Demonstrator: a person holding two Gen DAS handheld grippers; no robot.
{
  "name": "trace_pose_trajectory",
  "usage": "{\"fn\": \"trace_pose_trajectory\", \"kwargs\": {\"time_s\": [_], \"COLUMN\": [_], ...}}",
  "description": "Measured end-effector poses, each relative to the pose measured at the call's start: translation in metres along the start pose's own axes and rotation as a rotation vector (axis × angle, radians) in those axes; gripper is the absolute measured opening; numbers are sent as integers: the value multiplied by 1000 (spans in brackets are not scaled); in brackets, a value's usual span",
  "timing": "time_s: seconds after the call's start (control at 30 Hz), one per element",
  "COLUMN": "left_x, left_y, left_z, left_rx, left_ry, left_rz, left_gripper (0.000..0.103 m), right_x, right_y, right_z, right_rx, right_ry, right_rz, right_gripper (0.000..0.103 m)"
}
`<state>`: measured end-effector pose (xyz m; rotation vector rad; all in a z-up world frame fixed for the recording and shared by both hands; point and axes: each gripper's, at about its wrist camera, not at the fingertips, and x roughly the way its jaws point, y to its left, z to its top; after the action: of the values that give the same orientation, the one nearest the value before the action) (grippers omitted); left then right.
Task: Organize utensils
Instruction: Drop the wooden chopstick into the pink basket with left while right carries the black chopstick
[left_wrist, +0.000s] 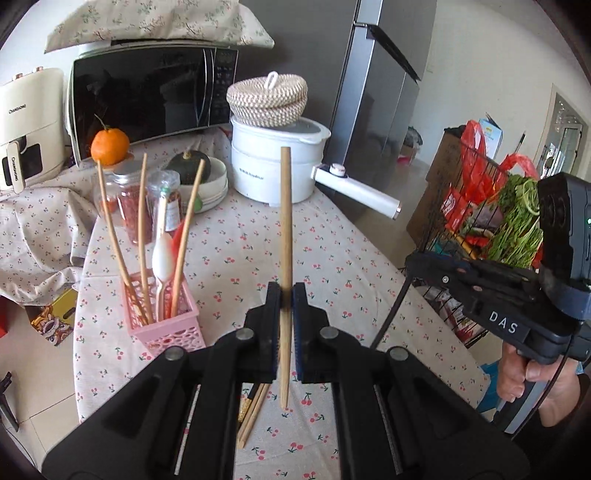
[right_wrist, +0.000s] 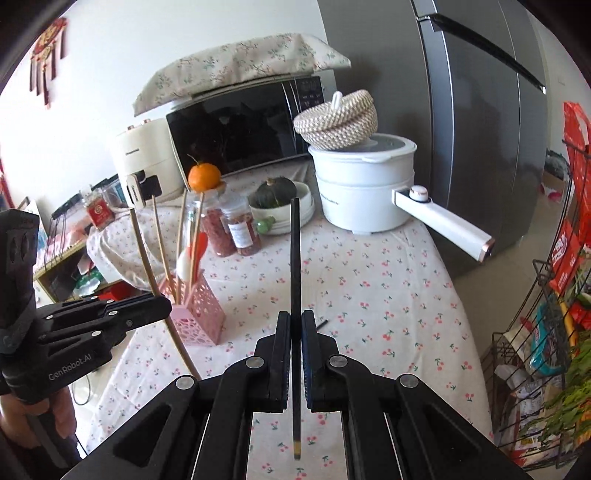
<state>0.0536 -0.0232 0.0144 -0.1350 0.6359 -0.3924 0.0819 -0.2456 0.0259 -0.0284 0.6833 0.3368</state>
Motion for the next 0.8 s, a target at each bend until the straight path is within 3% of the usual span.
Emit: {"fn": "trace_pose_trajectory", "kwargs": {"time_s": [0.17,0.37,0.6,0.8], "left_x": [-36,-68,-70,-46], "left_y": [18,38,66,85], "left_z": [13,23,22,21], "left_rx": [-37,-69,-78,-89], "left_ry": [-121,-283,-428,-393], "left_rz": [-7,68,150,204], "left_gripper": [7,7,7,7], "right_x": [-15,-24,-24,-16], "right_y": [22,41,61,73], "right_z": [18,37,47,46], "right_rx": [0,48,100,131], "right_ry": [-96,-184,-256,-289], "right_rz": [35,110,163,173], "right_gripper": [6,6,6,6]}}
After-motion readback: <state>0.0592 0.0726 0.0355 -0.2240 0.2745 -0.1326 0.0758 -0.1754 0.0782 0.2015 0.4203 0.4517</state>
